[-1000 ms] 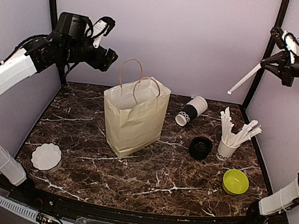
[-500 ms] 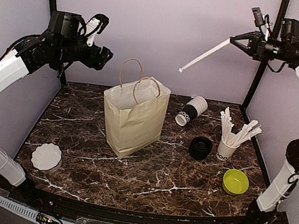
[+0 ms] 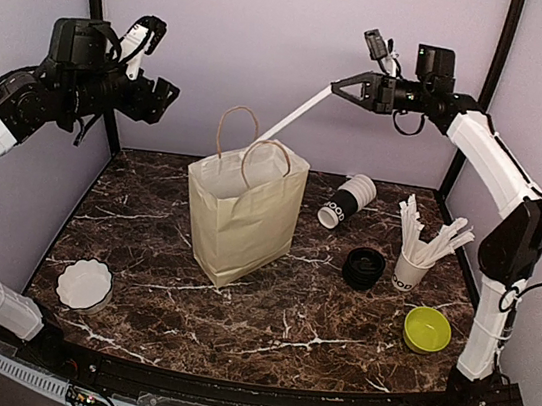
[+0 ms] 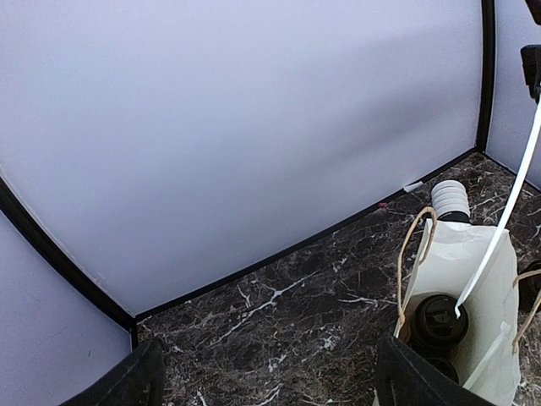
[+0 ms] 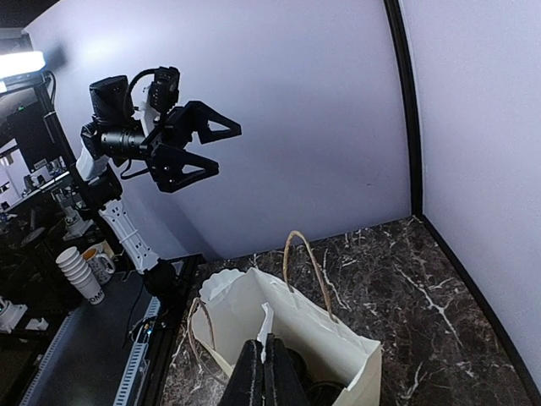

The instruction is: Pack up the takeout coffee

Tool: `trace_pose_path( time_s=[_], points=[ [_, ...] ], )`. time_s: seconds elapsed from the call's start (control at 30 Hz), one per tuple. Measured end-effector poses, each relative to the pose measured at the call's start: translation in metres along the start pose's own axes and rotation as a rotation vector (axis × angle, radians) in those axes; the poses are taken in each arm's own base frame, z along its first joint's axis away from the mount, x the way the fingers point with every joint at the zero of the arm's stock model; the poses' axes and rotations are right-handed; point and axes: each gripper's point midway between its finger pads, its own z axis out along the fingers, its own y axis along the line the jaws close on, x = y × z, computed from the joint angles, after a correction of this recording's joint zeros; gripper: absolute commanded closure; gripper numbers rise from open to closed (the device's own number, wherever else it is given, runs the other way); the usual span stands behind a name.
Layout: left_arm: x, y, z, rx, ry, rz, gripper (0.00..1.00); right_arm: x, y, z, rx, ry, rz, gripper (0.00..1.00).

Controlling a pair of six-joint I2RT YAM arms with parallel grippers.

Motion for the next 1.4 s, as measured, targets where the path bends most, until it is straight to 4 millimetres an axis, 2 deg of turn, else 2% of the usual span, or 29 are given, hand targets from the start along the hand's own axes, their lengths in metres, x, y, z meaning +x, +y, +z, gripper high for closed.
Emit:
trace_pose_path(
  time_s=[0.23,0.57,0.63,0.7,0.8,0.9,1.03,1.13,1.2,1.27,1.3,1.37,1.4],
  points=[
    [0.006,-0.002,0.003,0.003,0.014,0.006,0.12,0.044,-0.006,0.059,-0.027,0.072,0.089,1.00],
    [0.027,-0.013,0.018,0.021,0.071,0.028,0.11,0.120,-0.012,0.117,-0.011,0.248,0.169,0.99],
    [0.030,-0.014,0.020,0.023,0.079,0.032,0.11,0.134,-0.013,0.122,-0.006,0.284,0.184,0.87],
    [0.033,-0.015,0.021,0.024,0.084,0.035,0.11,0.144,-0.013,0.123,0.007,0.317,0.188,0.79],
    [0.035,-0.016,0.023,0.024,0.088,0.042,0.08,0.145,-0.017,0.118,0.049,0.340,0.159,0.63],
    [0.036,-0.018,0.027,0.025,0.092,0.047,0.06,0.138,-0.022,0.106,0.107,0.350,0.122,0.51],
    [0.038,-0.019,0.032,0.022,0.096,0.050,0.03,0.104,-0.024,0.072,0.224,0.327,0.033,0.44],
    [0.037,-0.019,0.035,0.014,0.091,0.051,0.01,0.067,-0.018,0.033,0.331,0.286,-0.054,0.40],
    [0.036,-0.018,0.038,0.004,0.087,0.049,0.01,0.045,-0.011,-0.004,0.431,0.259,-0.114,0.38],
    [0.034,-0.017,0.041,-0.012,0.081,0.046,0.01,0.033,-0.007,-0.036,0.530,0.241,-0.149,0.36],
    [0.034,-0.016,0.042,-0.020,0.078,0.045,0.01,0.030,-0.006,-0.052,0.579,0.235,-0.158,0.30],
    [0.032,-0.011,0.045,-0.050,0.072,0.038,0.01,0.031,-0.010,-0.090,0.696,0.217,-0.150,0.06],
    [0.031,-0.009,0.046,-0.063,0.070,0.032,0.01,0.032,-0.012,-0.106,0.747,0.207,-0.132,0.02]
  ],
)
